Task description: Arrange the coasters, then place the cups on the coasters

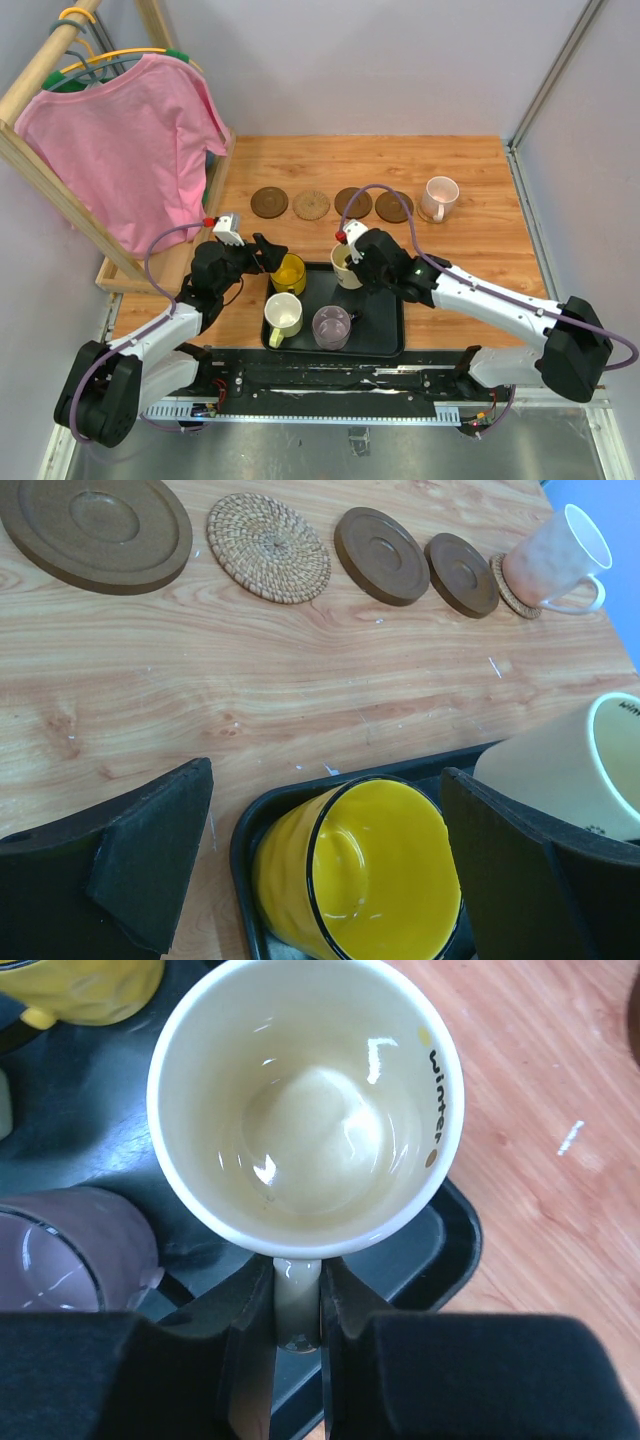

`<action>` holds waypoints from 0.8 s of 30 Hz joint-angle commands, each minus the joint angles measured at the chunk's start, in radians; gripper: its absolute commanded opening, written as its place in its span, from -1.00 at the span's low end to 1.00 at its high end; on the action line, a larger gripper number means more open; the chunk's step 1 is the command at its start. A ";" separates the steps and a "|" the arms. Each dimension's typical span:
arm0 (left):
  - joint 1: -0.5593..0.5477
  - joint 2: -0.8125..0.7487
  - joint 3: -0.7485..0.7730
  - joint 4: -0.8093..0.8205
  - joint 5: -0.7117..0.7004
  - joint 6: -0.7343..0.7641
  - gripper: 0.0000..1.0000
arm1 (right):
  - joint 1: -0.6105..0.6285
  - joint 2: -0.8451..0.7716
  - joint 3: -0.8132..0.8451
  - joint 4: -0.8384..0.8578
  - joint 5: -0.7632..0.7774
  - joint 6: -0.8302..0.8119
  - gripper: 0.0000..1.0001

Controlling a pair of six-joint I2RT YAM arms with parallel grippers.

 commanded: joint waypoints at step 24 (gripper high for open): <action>-0.008 0.131 0.044 0.101 0.041 0.017 0.99 | -0.452 0.281 0.117 0.637 0.201 -0.023 -0.98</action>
